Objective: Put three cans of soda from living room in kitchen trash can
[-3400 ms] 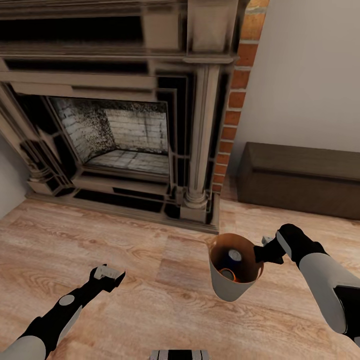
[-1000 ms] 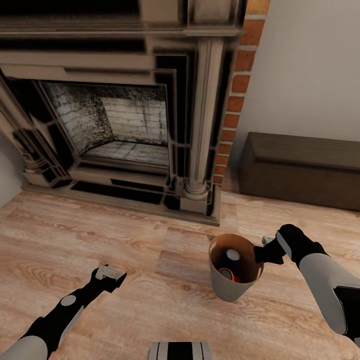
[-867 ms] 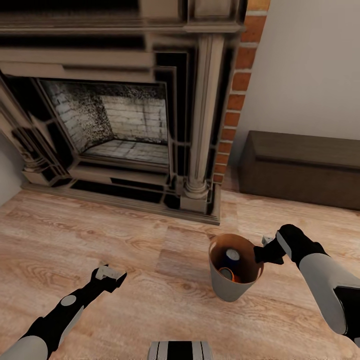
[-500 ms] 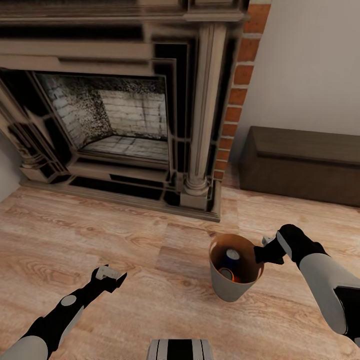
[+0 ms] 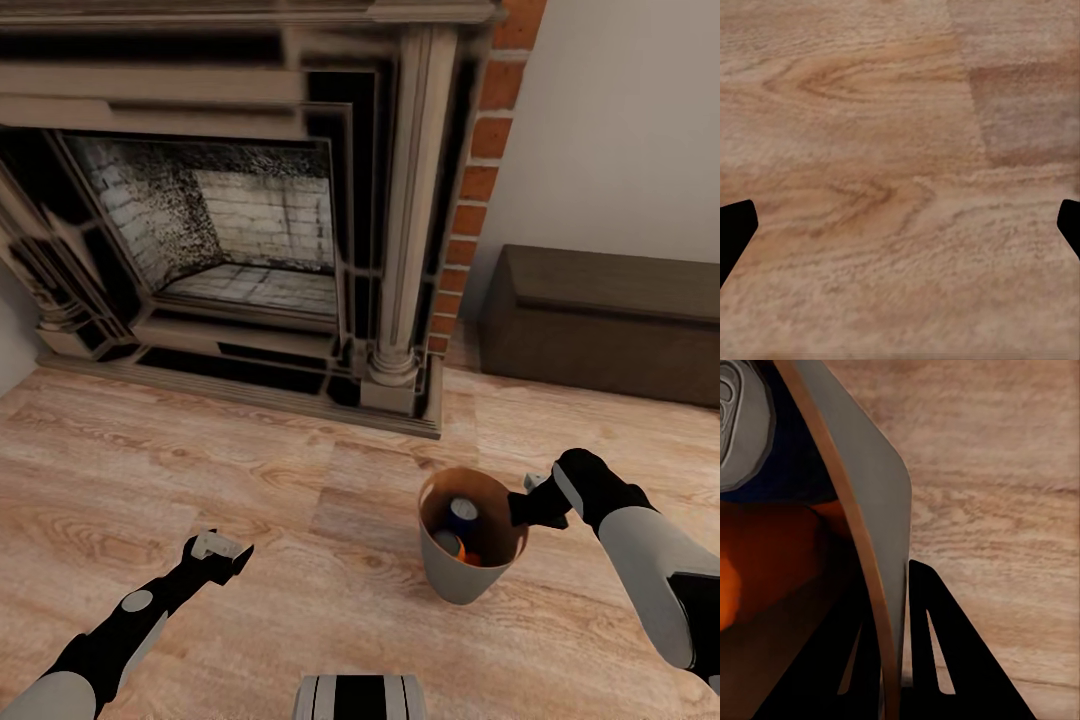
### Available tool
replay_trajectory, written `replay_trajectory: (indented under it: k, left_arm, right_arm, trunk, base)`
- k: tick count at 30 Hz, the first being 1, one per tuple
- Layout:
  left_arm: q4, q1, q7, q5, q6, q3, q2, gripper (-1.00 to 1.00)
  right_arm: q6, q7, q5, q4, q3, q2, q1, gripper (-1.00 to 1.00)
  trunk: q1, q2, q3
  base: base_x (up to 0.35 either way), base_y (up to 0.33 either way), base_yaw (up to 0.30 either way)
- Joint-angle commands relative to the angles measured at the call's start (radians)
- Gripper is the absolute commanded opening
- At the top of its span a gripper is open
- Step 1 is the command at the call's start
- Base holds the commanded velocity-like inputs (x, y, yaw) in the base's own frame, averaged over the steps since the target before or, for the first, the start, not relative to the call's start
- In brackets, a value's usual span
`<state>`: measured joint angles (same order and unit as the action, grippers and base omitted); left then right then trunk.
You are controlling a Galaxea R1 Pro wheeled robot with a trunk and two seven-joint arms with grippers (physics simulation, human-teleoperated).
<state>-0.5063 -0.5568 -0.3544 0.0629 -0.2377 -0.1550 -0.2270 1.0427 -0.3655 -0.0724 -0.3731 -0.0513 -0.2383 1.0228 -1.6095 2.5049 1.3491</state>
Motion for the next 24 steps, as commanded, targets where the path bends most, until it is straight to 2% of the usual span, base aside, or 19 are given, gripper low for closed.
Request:
replay_trajectory:
  k: [1, 7, 14, 24]
  left_arm:
    - [0.0, 0.0, 0.0, 0.0, 0.0, 0.0, 0.0, 1.0]
    - [0.0, 0.0, 0.0, 0.0, 0.0, 0.0, 0.0, 1.0]
    - [0.0, 0.0, 0.0, -0.003, 0.0, -0.001, 0.0, 1.0]
    - [0.0, 0.0, 0.0, 0.0, -0.001, -0.001, 0.001, 1.0]
  right_arm:
    - [0.004, -0.008, 0.03, 0.0, -0.004, 0.0, 0.0, -1.0]
    - [0.004, -0.007, 0.03, 0.0, -0.004, 0.0, 0.0, -1.0]
    - [0.004, -0.007, 0.029, 0.0, -0.004, -0.001, 0.0, -1.0]
    - [0.004, -0.007, 0.029, 0.0, -0.004, -0.001, 0.0, -1.0]
  trunk:
    - [0.0, 0.0, 0.0]
    - [0.0, 0.0, 0.0]
    - [-0.003, 0.002, 0.027]
    - [-0.003, 0.002, 0.027]
  base:
    - [0.0, 0.0, 0.0]
    - [0.0, 0.0, 0.0]
    - [0.0, 0.0, 0.0]
    - [0.0, 0.0, 0.0]
